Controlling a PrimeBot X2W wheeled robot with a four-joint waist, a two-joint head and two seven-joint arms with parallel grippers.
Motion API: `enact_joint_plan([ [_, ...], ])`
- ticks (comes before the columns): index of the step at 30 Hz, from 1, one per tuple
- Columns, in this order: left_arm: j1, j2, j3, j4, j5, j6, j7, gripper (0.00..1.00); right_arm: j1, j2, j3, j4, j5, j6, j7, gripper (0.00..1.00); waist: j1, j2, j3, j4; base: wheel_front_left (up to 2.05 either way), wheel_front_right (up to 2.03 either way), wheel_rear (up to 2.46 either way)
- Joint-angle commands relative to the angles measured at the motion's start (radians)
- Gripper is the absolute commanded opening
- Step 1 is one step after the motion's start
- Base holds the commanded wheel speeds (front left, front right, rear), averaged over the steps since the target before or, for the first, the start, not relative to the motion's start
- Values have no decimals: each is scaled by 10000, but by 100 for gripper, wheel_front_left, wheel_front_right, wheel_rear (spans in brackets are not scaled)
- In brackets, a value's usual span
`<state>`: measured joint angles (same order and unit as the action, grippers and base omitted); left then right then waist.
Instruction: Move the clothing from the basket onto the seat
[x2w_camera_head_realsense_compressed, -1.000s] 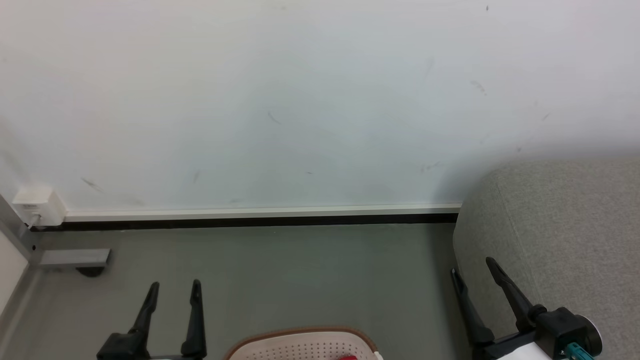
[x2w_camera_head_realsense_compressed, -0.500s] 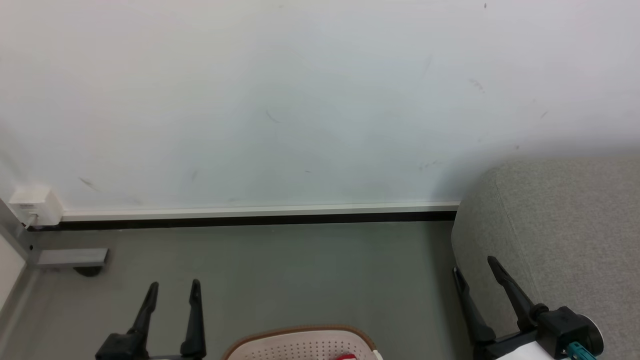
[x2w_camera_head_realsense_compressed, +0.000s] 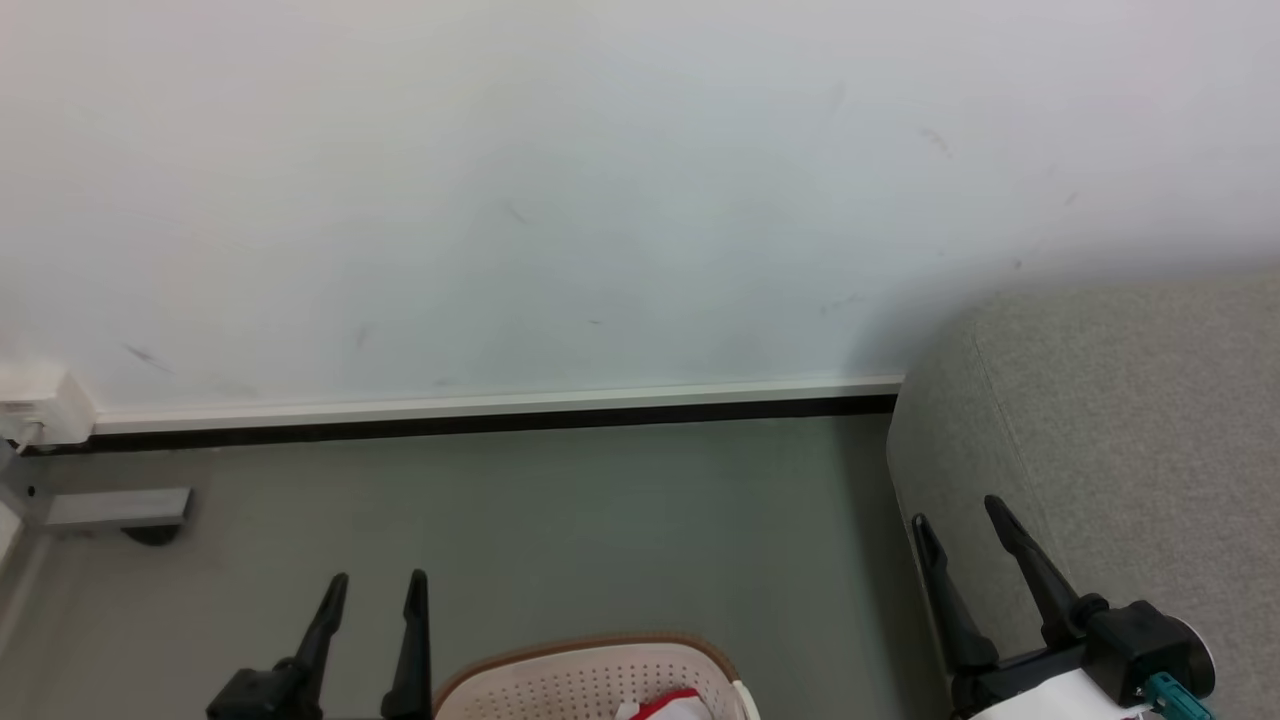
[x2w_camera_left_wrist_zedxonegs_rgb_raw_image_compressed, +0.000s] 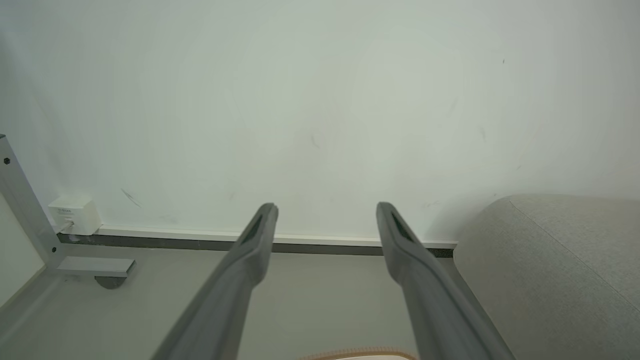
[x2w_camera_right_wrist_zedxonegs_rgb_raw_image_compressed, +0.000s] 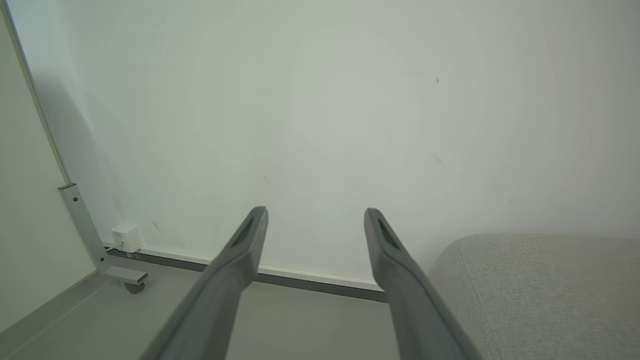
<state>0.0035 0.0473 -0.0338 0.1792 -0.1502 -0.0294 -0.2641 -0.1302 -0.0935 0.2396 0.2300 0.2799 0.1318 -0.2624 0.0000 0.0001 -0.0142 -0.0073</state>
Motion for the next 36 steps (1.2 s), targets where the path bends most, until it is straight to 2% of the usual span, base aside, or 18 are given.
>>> enact_joint_plan([
  [1, -98, 56, 5, 72, -84, -33, -7, 100, -109, 3, -60, -31, -36, -21, -36, 100, 0, -1, 118, -99, 0, 0, 0],
  [10, -796, 56, -147, 688, -144, -109, -7, 100, -591, 42, -136, -322, -117, -21, -36, 100, 0, -1, 1244, -564, 0, 0, 0],
  [19, -1894, 56, -253, 1793, -218, -317, -7, 100, -1439, 158, -495, -872, 312, -21, -35, 100, 0, -1, 2621, -961, 0, 0, 0],
  [29, -3562, 139, -579, 4728, -490, -800, -6, 100, -2544, 132, -463, -1350, 148, -21, -35, 100, 0, -1, 4169, -1389, 0, 0, 0],
  [36, -4869, 332, -1000, 7001, -696, -959, 177, 100, -3156, 270, -342, -2037, 468, -21, -35, 100, 0, -1, 5261, -1724, 0, 0, 0],
])
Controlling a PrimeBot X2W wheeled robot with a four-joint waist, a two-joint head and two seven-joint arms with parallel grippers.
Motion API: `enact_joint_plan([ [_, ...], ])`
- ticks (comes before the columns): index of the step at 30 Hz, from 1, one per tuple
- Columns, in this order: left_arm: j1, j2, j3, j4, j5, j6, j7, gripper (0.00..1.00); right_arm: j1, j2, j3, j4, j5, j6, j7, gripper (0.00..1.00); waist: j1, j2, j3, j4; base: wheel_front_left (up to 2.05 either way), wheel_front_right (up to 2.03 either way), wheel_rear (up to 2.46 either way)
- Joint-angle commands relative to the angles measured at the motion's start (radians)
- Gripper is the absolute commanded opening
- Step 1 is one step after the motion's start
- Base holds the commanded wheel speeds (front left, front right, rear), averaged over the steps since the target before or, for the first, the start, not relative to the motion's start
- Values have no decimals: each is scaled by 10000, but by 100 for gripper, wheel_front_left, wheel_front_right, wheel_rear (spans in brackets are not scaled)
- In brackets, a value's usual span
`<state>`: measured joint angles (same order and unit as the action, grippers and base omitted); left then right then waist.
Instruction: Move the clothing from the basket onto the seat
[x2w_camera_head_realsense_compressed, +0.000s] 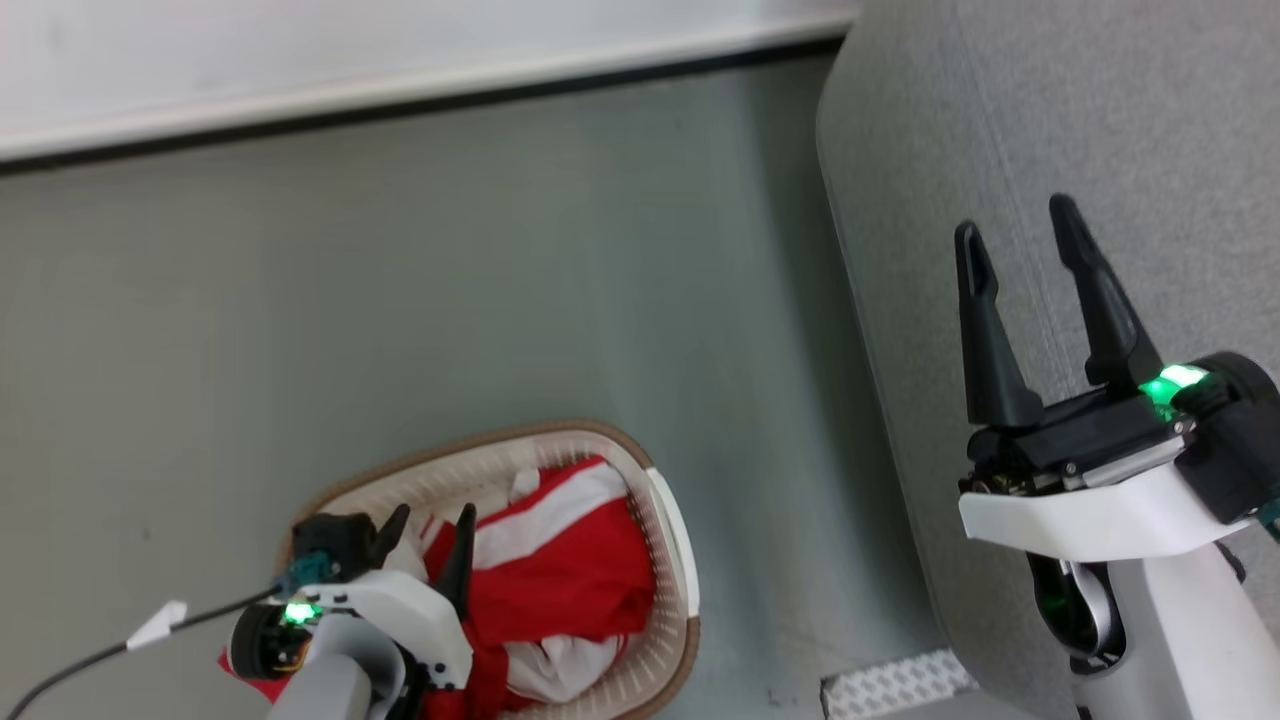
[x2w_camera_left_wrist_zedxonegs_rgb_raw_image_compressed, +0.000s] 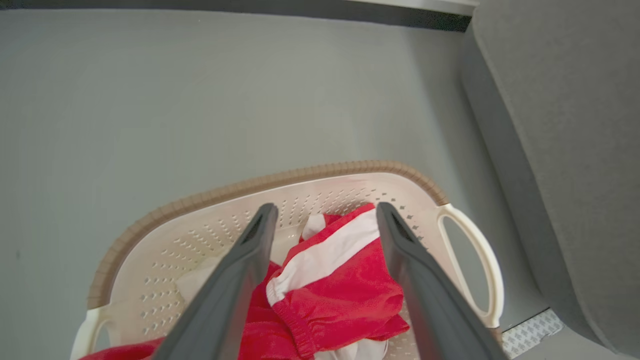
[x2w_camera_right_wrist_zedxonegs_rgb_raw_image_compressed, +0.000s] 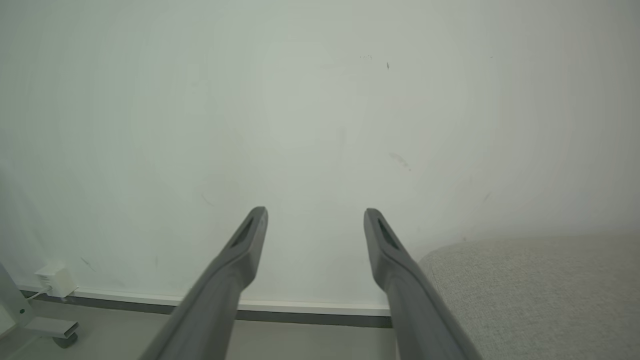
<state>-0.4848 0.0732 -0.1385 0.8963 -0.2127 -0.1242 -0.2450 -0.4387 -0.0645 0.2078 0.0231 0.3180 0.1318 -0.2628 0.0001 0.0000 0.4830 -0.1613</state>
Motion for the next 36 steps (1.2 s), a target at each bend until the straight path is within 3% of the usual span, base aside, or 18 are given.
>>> enact_joint_plan([
  [1, -161, 112, -25, 121, -100, -26, 61, 100, -146, 1, 1, -108, 102, -21, -31, 100, -1, 0, 477, -250, 0, 0, 0],
  [16, -2324, 946, -880, 3106, -513, -69, 1313, 100, -1192, 148, 42, -1465, 513, -21, -16, 100, -1, 0, 2948, -1267, 0, 0, 0],
  [28, -3680, 1780, -1286, 3640, -690, -53, 2334, 100, -1754, 150, -112, -2191, 1144, -21, -15, 100, -1, 0, 4434, -1800, 0, 0, 0],
  [36, -4165, 1837, -2102, 3620, -942, -52, 2978, 100, -1881, 152, -88, -2428, 1304, -21, -15, 100, -1, 0, 4898, -1970, 0, 0, 0],
])
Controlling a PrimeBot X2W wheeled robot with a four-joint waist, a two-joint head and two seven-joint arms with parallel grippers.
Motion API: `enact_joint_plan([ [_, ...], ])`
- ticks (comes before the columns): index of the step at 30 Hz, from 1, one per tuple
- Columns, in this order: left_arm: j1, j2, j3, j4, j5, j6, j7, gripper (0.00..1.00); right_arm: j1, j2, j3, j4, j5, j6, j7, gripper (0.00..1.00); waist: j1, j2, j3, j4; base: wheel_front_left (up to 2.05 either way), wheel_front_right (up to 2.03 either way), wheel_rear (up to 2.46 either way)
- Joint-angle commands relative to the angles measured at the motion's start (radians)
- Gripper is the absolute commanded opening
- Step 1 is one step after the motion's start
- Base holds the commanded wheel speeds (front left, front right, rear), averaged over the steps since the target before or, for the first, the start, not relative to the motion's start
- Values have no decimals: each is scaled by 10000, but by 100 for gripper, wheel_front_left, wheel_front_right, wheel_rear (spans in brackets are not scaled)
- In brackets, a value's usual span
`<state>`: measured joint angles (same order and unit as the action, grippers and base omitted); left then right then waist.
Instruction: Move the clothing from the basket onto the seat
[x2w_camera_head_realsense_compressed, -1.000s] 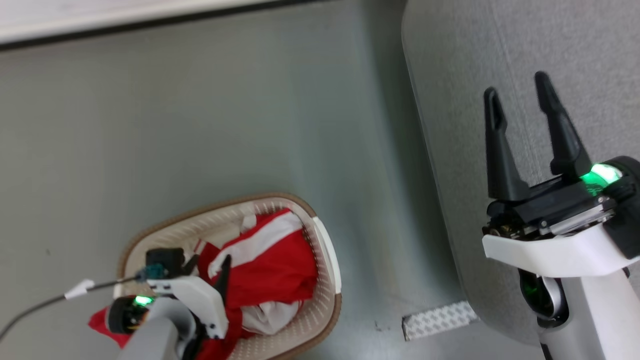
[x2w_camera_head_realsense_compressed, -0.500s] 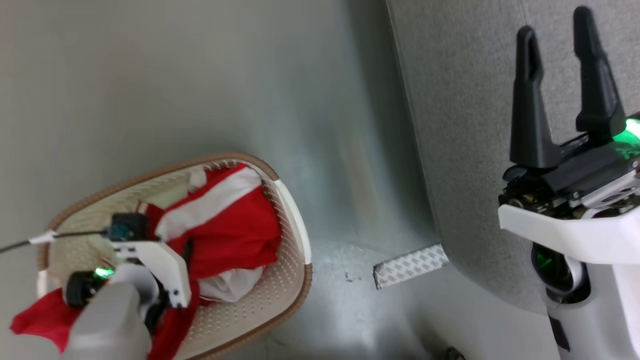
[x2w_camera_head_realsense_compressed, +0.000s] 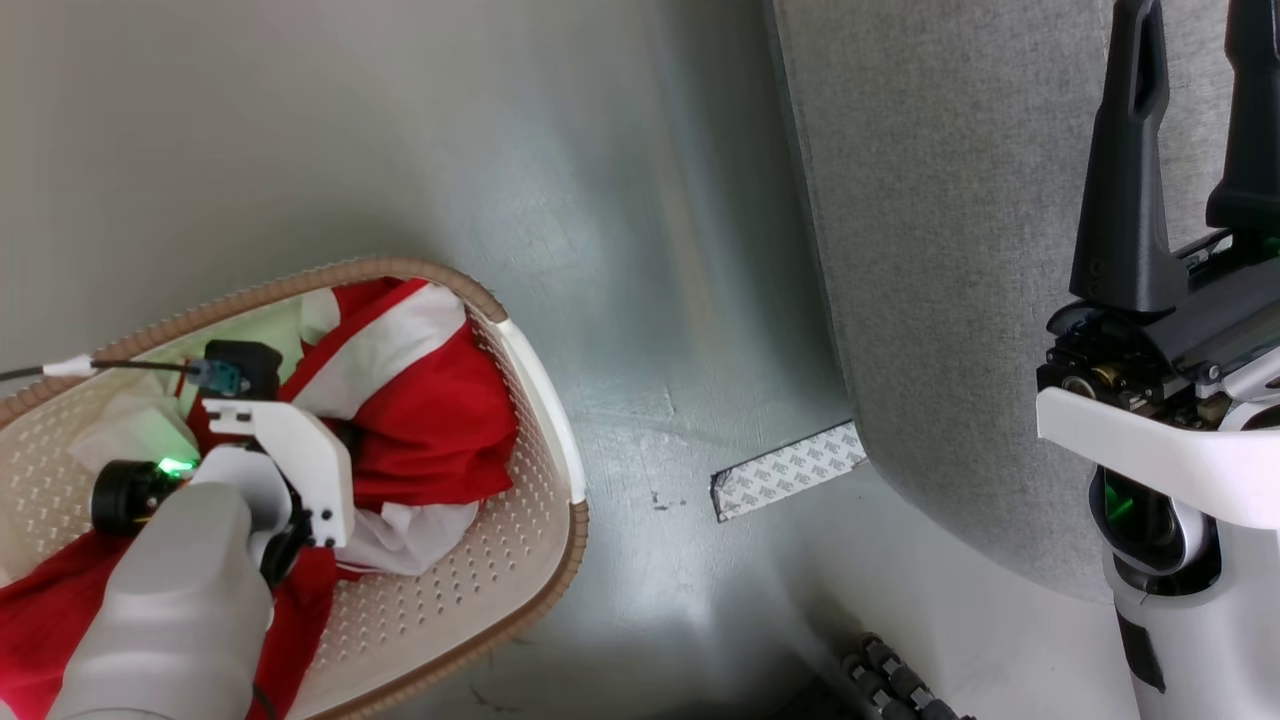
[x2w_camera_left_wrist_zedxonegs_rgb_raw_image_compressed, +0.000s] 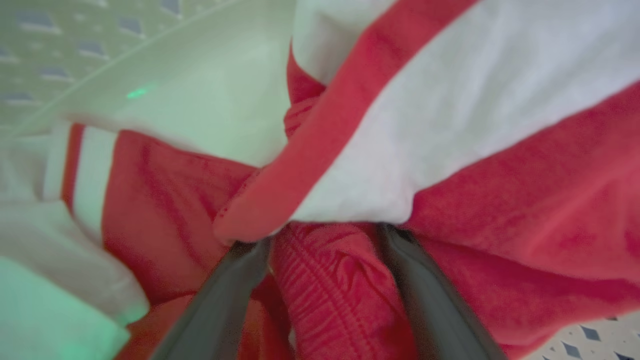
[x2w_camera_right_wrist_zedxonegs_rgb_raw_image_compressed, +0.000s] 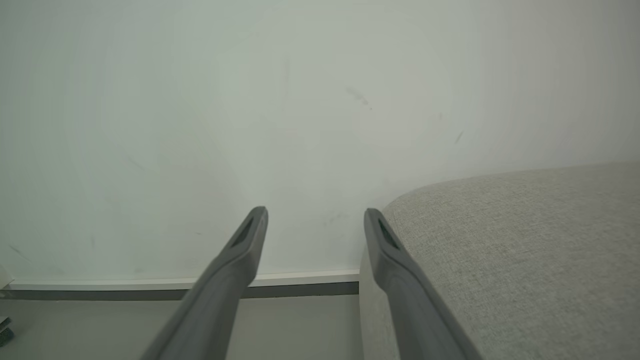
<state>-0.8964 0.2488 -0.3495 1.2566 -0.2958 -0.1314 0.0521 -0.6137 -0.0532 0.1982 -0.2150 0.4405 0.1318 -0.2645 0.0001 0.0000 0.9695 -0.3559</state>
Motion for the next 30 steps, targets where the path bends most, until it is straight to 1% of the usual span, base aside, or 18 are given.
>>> enact_joint_plan([
  [1, -84, 67, -73, 4, -152, 21, 80, 100, -128, 39, 11, -45, 86, -21, 2, 100, -1, 0, 60, -27, 0, 0, 0],
  [4, -196, 60, -242, -64, -386, 21, 89, 100, -115, 39, 61, 26, 39, -21, 2, 100, -1, 0, 122, -18, 0, 0, 0],
  [5, -214, 70, -315, -79, -439, 21, 86, 86, -136, 39, 63, 46, -6, -21, 2, 100, -1, 0, 135, -12, 0, 0, 0],
  [6, -214, 58, -393, -118, -525, 21, 43, 47, -159, 37, 65, 58, -31, -21, 2, 100, -1, 0, 142, -3, 0, 0, 0],
  [7, -207, 44, -471, -155, -595, 19, -8, 22, -180, 37, 74, 71, -35, -21, 2, 100, -1, 0, 141, 9, 0, 0, 0],
  [8, -195, 40, -560, -183, -669, 21, -60, 0, -192, 37, 80, 84, -43, -21, 2, 100, -1, 0, 130, 23, 0, 0, 0],
  [12, 6, 6, -895, -281, -966, 21, -190, 0, -196, 38, 112, 167, -122, -21, 2, 100, -1, 0, -67, 104, 0, 0, 0],
  [16, 286, -134, -1286, -440, -1385, 21, -364, 0, -153, 36, 102, 372, -366, -21, 2, 100, -1, 0, -611, 321, 0, 0, 0],
  [18, 475, -288, -1491, -524, -1532, 21, -545, 0, -94, 36, 95, 493, -512, -21, 0, 100, -1, 0, -1032, 479, 0, 0, 0],
  [21, 888, -628, -1800, -650, -1952, 19, -854, 0, 135, 27, 78, 763, -661, -21, 0, 100, -1, 0, -1885, 797, 0, 0, 0],
  [25, 1401, -932, -2279, -858, -2405, 20, -1246, 0, 425, 23, 170, 1167, -998, -21, 2, 100, -1, 0, -3081, 1268, 0, 0, 0],
  [30, 1948, -1160, -2706, -1108, -3120, 20, -1805, 0, 812, 0, 271, 1655, -1184, -21, 2, 100, -1, 0, -4481, 1774, 0, 0, 0],
])
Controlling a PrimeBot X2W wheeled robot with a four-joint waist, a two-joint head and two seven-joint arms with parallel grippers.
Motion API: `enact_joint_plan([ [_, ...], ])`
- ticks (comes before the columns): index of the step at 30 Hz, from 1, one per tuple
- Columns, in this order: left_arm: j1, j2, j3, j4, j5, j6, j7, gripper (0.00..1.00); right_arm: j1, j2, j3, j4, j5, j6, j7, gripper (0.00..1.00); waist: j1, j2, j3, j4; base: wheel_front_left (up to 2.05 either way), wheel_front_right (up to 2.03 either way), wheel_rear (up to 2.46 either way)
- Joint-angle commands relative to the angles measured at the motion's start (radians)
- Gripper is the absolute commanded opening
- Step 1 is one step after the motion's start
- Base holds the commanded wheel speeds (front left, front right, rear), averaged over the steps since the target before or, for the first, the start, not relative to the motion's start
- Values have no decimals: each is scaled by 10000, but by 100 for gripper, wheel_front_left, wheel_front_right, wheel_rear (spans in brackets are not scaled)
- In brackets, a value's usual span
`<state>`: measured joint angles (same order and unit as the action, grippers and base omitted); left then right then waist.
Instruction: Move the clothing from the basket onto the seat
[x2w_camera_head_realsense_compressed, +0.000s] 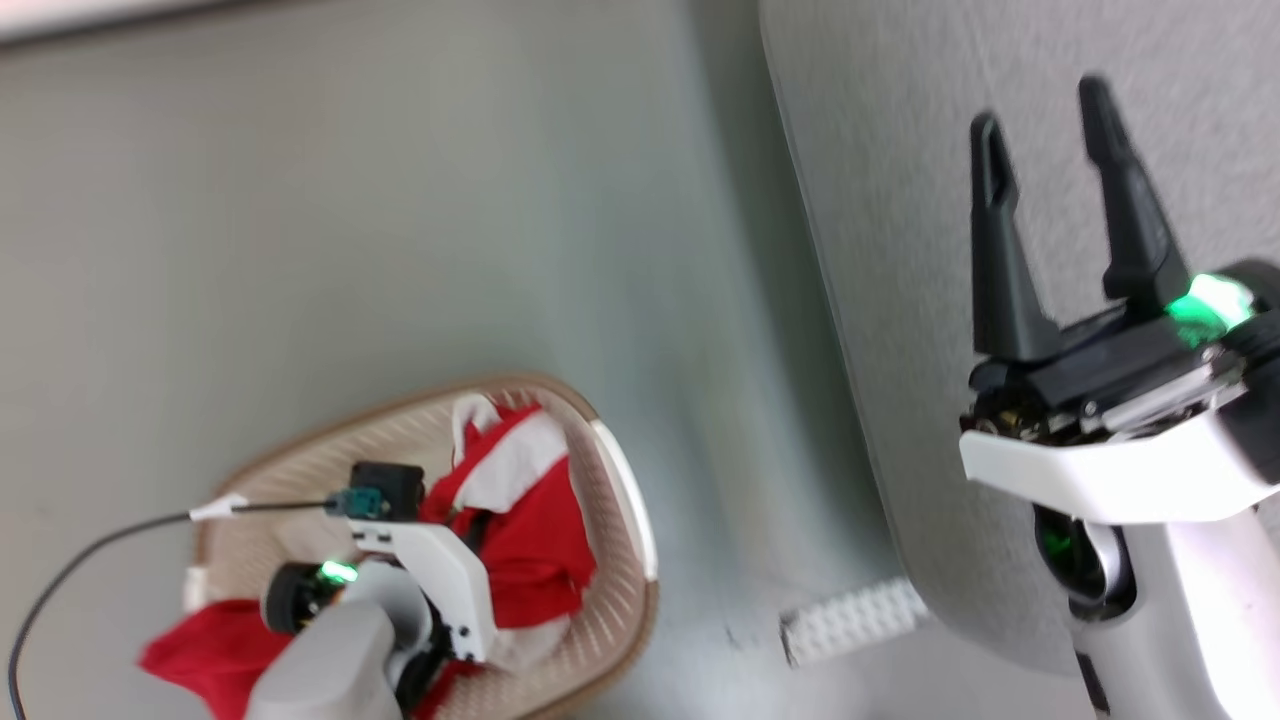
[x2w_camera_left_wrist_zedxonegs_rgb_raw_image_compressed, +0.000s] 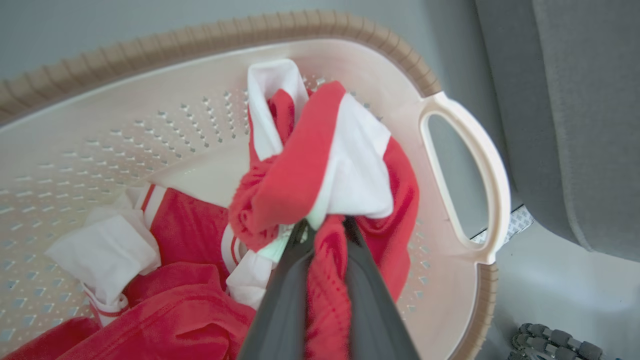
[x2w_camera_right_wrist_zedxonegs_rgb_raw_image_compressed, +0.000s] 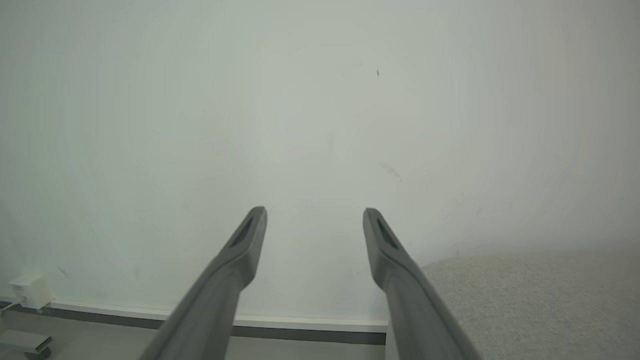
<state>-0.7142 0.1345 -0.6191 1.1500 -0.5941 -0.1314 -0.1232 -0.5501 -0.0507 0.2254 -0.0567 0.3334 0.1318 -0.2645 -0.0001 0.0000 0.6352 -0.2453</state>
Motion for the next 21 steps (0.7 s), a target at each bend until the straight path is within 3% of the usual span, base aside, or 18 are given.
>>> enact_joint_plan([
  [1, 267, -82, -107, -92, -288, 19, -138, 0, 284, -73, 4, 171, -94, -21, 2, 100, 1, 0, -1428, 786, 0, 0, 0],
  [13, 1575, -32, -1390, -1161, -1156, 20, -1267, 0, 1512, -404, 56, 913, 275, -21, 2, 100, 1, 0, -4437, 1827, 0, 0, 0],
  [21, 1997, 368, -1416, -2356, -1279, 22, -1415, 0, 2539, -490, -92, 1114, 491, -21, 4, 100, 1, 0, -5828, 2382, 0, 0, 0],
])
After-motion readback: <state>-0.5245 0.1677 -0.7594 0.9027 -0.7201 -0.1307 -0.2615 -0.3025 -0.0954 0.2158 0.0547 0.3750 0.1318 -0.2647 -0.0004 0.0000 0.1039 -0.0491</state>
